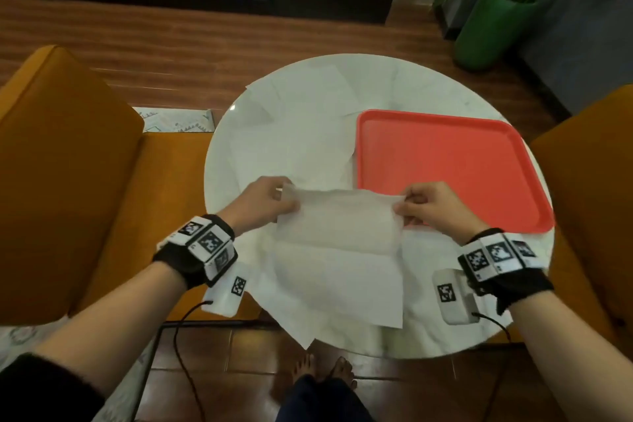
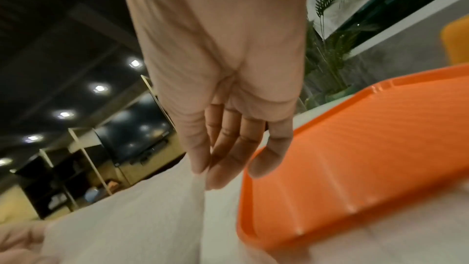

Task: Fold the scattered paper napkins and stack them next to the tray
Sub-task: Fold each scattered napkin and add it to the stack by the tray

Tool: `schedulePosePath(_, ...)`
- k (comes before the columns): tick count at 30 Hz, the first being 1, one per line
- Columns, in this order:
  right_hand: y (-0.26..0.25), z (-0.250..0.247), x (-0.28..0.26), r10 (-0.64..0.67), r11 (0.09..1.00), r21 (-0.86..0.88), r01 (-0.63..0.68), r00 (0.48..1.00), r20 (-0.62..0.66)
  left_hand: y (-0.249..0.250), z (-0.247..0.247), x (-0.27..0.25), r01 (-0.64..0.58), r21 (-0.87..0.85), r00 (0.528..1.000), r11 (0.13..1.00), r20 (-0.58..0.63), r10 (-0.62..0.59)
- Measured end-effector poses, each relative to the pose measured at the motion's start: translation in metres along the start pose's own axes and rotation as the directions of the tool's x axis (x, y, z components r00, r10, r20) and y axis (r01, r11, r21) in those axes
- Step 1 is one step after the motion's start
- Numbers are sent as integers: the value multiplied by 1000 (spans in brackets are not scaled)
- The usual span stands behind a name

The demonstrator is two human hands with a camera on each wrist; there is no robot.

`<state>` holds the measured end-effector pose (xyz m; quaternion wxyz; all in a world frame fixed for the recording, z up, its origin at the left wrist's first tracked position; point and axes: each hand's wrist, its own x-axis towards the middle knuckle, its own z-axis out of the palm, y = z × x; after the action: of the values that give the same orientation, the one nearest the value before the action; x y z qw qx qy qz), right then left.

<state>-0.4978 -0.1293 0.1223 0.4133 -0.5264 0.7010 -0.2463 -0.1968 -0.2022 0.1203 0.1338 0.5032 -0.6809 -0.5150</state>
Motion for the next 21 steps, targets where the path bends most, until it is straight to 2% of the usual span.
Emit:
schedulePosePath(3,21,16,8,35,996,-79,-34,999,10,-25,19,12,33,171,999,985,-9,-32)
schedulePosePath(6,26,22,6,28,994,-99,-36,997,-78,-32,31,16,-7,193,998,981,-62,19)
schedulePosePath(9,30,22,-10,-56,982,-185,24,984,-170,-37,38,13,-91,180,985,979,-127,115)
schedulePosePath(11,36,27,-28,-140,970,-224,94,970,-199,-45,43,4,-166,243,971,956,-129,201)
schedulePosePath(13,51,35,-44,-186,960,-241,140,966,-180,-57,49,-10,-231,369,957,900,-82,279)
schedulePosePath(15,71,45,-57,-163,946,-302,116,978,-133,-69,57,-25,-287,496,943,819,-2,332)
schedulePosePath(19,85,56,-69,-58,908,-416,41,998,-27,-82,67,-42,-264,607,964,750,139,227)
schedulePosePath(21,81,55,-70,5,851,-526,14,999,35,-83,67,-42,-243,612,970,753,135,203)
